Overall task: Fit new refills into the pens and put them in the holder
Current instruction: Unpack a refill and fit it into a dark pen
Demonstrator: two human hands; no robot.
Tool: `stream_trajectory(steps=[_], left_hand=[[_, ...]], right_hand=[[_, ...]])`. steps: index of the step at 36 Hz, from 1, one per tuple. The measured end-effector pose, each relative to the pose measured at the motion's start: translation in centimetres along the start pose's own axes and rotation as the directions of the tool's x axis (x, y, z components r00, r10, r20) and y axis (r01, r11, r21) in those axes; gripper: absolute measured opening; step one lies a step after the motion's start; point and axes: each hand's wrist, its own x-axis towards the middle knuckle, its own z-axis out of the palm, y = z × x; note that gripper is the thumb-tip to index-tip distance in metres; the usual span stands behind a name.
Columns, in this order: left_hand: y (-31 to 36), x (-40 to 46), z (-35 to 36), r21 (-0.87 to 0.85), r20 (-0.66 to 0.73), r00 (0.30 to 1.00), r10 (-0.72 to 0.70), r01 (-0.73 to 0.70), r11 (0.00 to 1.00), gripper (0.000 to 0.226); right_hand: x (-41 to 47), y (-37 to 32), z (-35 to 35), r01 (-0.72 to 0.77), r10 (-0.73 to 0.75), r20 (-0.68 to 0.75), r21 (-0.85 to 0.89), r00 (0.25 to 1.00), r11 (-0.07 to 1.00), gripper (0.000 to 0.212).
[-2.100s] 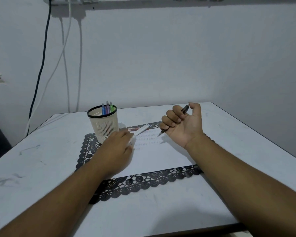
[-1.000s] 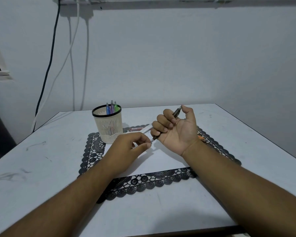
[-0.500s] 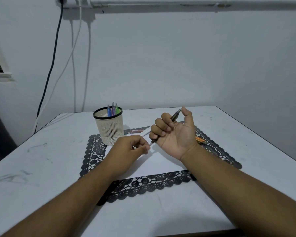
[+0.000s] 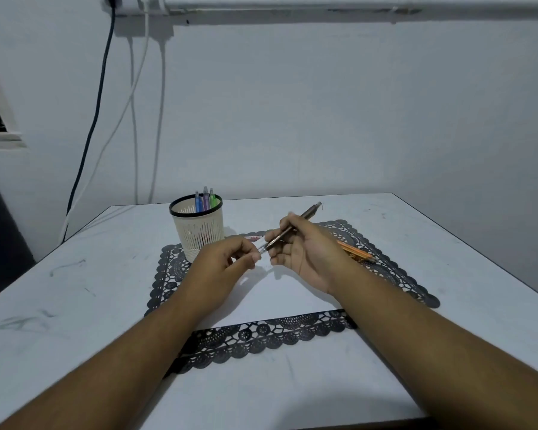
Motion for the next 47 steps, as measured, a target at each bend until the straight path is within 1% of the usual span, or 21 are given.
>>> stream_trajectory(steps=[5,8,10,12,13,14,15,17,20,23,27,29,32,35,39,42,47], left_hand=[[-0.3,0.1,-0.3,0.03,-0.006,1.0,0.03,-0.03,0.999,0.015],[-0.3,0.3,-0.5,0.061,-0.028,0.999,0.024,-0.022,0.998,0.017],[-0.4,0.4,-0.5,0.128,-0.01,1.0,0.011,-0.01,0.992,0.013],[-0.6,0.3,-0.6,0.265,0.046,0.999,-0.011,-0.002,0.964,0.005],[-0.7,0.3,-0.6,0.342,0.075,0.997,-0.027,-0.001,0.94,0.008],[-0.9,0.3,-0.7,0.401,0.101,0.994,-0.049,0.005,0.916,0.016],[-1.0,0.3,-0.8,0.438,0.119,0.99,-0.069,0.01,0.899,0.023],[-1.1,0.2,-0.9,0.474,0.133,0.988,-0.082,0.009,0.881,0.033],[-1.5,0.1,-0.9,0.49,0.165,0.98,-0.111,0.016,0.871,0.038],[-2.2,-0.1,-0.4,0.481,0.196,0.979,-0.059,-0.044,0.875,0.023],[-4.0,0.4,0.0,0.521,0.13,0.991,-0.019,-0.053,0.852,0.039],[-4.4,0.6,0.2,0.521,0.144,0.99,-0.009,-0.068,0.851,0.04],[-4.1,0.5,0.4,0.508,0.18,0.983,-0.044,-0.054,0.86,0.022],[-3.6,0.3,0.4,0.48,0.21,0.977,-0.04,-0.068,0.875,0.019],[-4.1,0.6,0.7,0.466,0.203,0.978,-0.044,-0.057,0.883,0.019],[-4.3,0.6,0.9,0.474,0.204,0.978,-0.043,-0.061,0.878,0.02],[-4.5,0.5,1.1,0.5,0.187,0.981,-0.049,-0.052,0.865,0.022]], right_hand=[[-0.2,-0.1,0.0,0.022,-0.02,0.059,-0.034,0.998,0.999,0.013],[0.0,-0.5,-0.3,0.045,-0.044,0.029,-0.042,0.999,0.998,0.008],[0.2,-0.9,-1.0,0.073,-0.074,-0.012,-0.063,0.997,0.995,0.01],[0.3,-1.3,-1.8,0.086,-0.093,-0.051,-0.128,0.994,0.988,0.014],[0.2,-1.4,-2.3,0.086,-0.101,-0.067,-0.187,0.993,0.979,0.016],[0.2,-1.5,-2.7,0.081,-0.104,-0.081,-0.25,0.991,0.965,0.019],[0.2,-1.4,-3.1,0.069,-0.101,-0.092,-0.297,0.991,0.953,0.022],[0.4,-1.0,-3.5,0.042,-0.083,-0.11,-0.335,0.991,0.941,0.027],[1.1,-0.3,-3.8,0.01,-0.058,-0.118,-0.376,0.991,0.927,0.031],[1.3,0.1,-3.8,-0.001,-0.044,-0.092,-0.439,0.995,0.899,0.027],[1.4,0.5,-3.6,0.011,-0.057,-0.069,-0.53,0.996,0.848,0.023],[1.3,0.7,-3.4,0.021,-0.068,-0.067,-0.543,0.995,0.839,0.02],[0.9,0.9,-2.9,0.042,-0.079,-0.039,-0.578,0.996,0.815,0.014],[0.7,1.0,-2.4,0.046,-0.075,-0.025,-0.583,0.997,0.811,0.013],[0.6,1.1,-2.1,0.065,-0.096,-0.02,-0.598,0.995,0.798,0.011],[0.3,1.2,-2.0,0.092,-0.11,0.01,-0.621,0.994,0.779,0.009],[0.3,1.3,-2.2,0.089,-0.104,0.015,-0.635,0.995,0.768,0.011]])
